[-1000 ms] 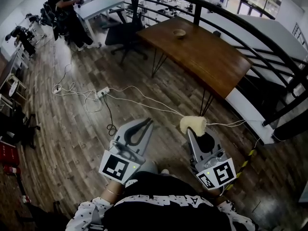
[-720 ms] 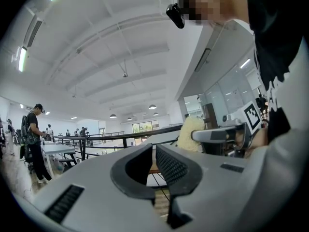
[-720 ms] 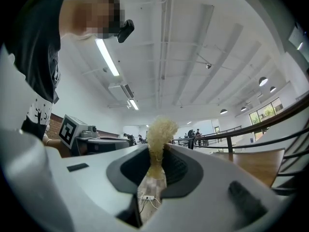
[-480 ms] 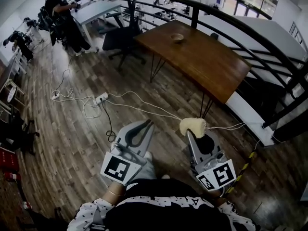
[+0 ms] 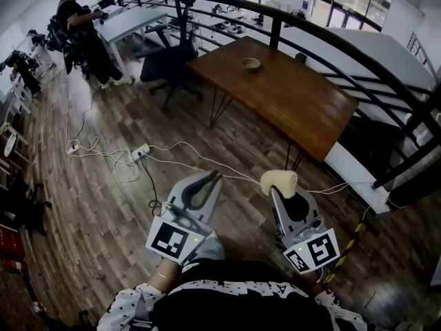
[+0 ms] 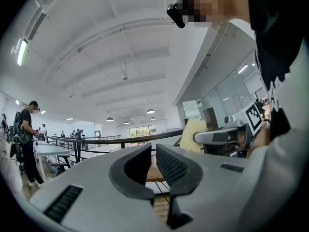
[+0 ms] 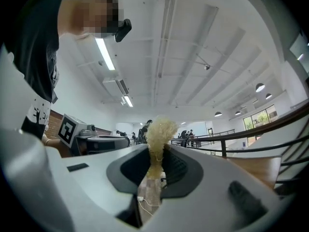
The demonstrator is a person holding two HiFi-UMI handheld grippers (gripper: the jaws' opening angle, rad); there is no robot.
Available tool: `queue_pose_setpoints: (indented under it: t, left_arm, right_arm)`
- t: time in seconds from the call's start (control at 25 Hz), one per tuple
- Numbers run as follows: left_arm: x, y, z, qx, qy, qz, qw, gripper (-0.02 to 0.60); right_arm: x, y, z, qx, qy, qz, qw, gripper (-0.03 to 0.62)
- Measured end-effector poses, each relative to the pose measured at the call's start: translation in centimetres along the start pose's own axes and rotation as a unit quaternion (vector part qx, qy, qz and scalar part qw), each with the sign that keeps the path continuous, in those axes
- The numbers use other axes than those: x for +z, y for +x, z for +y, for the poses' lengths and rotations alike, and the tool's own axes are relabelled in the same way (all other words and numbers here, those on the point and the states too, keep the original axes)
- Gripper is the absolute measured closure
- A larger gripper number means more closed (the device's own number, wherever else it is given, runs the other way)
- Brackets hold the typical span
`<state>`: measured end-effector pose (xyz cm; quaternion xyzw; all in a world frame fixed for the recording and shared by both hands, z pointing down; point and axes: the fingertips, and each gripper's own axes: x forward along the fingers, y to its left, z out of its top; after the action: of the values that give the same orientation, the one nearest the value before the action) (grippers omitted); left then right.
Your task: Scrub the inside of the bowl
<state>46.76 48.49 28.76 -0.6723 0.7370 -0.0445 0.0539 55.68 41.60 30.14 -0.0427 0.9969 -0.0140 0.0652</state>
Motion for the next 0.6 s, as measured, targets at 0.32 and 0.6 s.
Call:
queue_pose_setpoints:
  t: [0.32, 0.6]
  left_arm:
    - [0.6, 2.5, 4.4, -0.02, 0.002, -0.013, 0.9997, 0.565]
    - [-0.4, 3.1, 8.6, -0.018, -0.006, -0.017, 0.9997, 0.565]
  right_arm:
    - [0.9, 4.2, -1.4, -0.024, -0.012, -0.001, 1.0, 0.533]
    - [0.3, 8.4, -1.3, -0.024, -0.021, 0.01, 0.999, 0.533]
